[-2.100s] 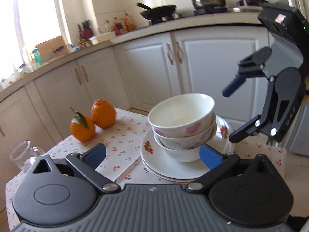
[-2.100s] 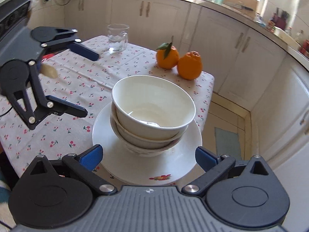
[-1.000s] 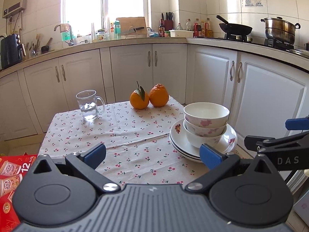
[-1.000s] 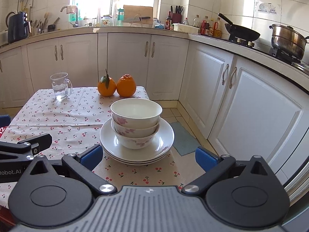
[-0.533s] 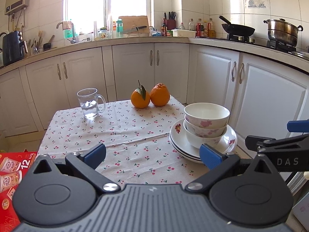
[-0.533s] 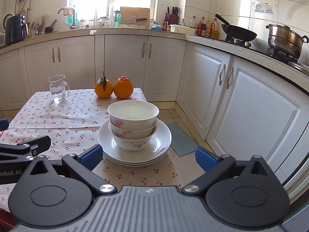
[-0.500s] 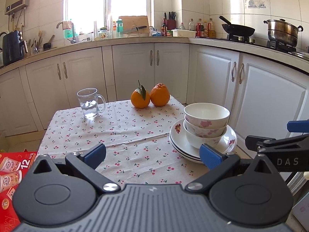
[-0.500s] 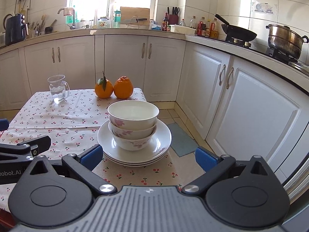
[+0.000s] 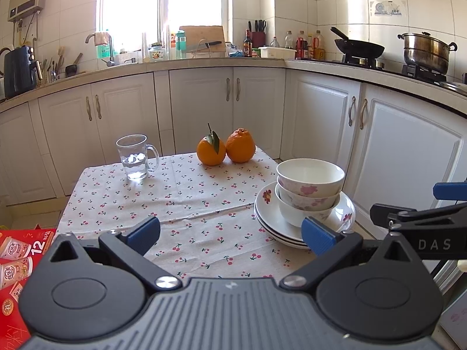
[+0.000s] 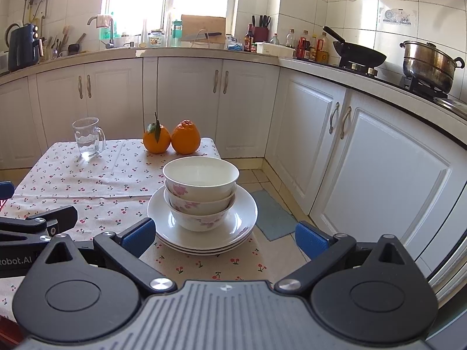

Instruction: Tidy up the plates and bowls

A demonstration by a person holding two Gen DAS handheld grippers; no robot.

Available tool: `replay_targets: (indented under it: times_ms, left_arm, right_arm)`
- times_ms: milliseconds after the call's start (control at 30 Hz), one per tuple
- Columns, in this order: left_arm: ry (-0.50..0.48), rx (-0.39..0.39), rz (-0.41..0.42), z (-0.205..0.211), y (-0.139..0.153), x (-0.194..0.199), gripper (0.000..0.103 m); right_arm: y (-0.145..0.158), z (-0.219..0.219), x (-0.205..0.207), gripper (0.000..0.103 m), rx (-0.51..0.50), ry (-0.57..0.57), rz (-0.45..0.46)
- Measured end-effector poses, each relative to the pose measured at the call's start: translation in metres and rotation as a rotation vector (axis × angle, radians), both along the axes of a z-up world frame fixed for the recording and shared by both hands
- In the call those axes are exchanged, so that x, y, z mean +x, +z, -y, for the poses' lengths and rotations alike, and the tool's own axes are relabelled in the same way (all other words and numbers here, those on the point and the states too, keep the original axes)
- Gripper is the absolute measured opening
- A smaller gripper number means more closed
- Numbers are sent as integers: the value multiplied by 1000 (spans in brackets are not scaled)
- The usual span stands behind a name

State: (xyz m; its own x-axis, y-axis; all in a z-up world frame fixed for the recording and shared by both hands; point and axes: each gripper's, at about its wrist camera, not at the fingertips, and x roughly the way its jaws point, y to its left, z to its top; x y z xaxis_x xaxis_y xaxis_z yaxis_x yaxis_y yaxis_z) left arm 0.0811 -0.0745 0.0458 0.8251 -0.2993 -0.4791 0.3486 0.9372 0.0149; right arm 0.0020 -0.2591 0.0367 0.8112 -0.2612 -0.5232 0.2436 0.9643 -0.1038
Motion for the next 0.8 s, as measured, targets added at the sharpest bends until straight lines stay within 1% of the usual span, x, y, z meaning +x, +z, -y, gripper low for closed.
replay_targets:
  times_ms: [800]
  left_arm:
    - [-4,-3,-7,0,1,0,102]
  right_arm:
    - [2,-2,-2,103,-13,-4,3]
